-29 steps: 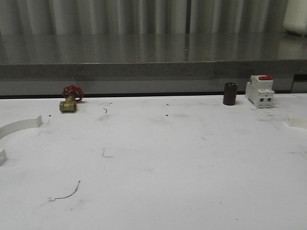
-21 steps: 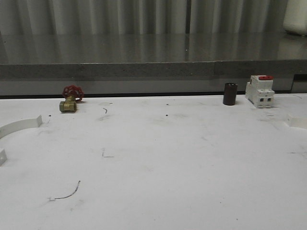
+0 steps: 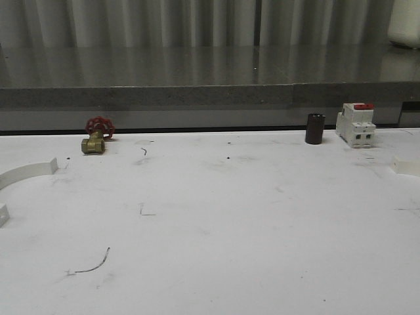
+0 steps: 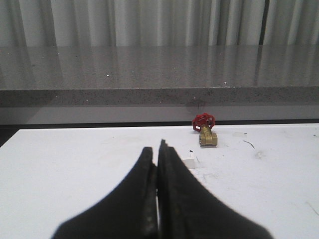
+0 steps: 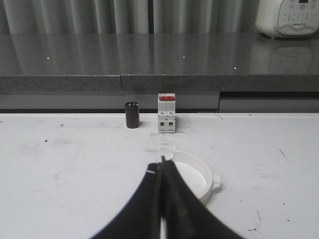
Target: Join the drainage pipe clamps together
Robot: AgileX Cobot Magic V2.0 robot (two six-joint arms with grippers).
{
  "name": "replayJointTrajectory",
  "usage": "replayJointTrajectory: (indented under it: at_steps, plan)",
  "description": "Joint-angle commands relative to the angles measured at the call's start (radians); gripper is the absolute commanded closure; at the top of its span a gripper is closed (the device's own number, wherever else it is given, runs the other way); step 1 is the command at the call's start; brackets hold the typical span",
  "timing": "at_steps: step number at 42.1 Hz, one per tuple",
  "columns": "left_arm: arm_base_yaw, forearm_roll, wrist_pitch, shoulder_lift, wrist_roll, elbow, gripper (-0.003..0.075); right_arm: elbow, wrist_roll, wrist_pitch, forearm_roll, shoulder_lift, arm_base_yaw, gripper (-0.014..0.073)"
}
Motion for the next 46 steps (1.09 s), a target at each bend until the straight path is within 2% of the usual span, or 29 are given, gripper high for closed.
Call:
replayJointTrajectory:
  at_steps: [1,8,13,22,30,36,46]
  plan:
    - [0.000,0.000,-0.105,-0.008,-0.011,0.023,0.0741,-0.006,-0.011,-0.097,-0.005,-0.015,0.003,0.0660]
    - [0.000,0.000,-0.246,-0.008,-0.011,-0.014,0.0741,-0.070,-0.011,-0.081,0.016,-0.015,0.003,0.0660]
    - [0.000,0.000,-0.208,-0.007,-0.011,-0.125,0.0741,-0.212,-0.011,0.038,0.025,-0.011,0.003,0.0660]
    - [0.000,0.000,-0.057,0.022,-0.011,-0.396,0.0741,-0.504,-0.011,0.237,0.024,0.125,0.003,0.0660]
    - [0.000,0.008,0.249,0.224,-0.011,-0.672,0.0741,-0.720,-0.011,0.357,0.024,0.358,0.003,0.0660]
    - [0.000,0.008,0.364,0.370,-0.011,-0.706,0.0741,-0.729,-0.011,0.390,0.024,0.482,0.003,0.0660]
    - [0.000,0.006,0.413,0.504,-0.011,-0.696,0.0741,-0.729,-0.011,0.513,0.024,0.615,0.003,0.0660]
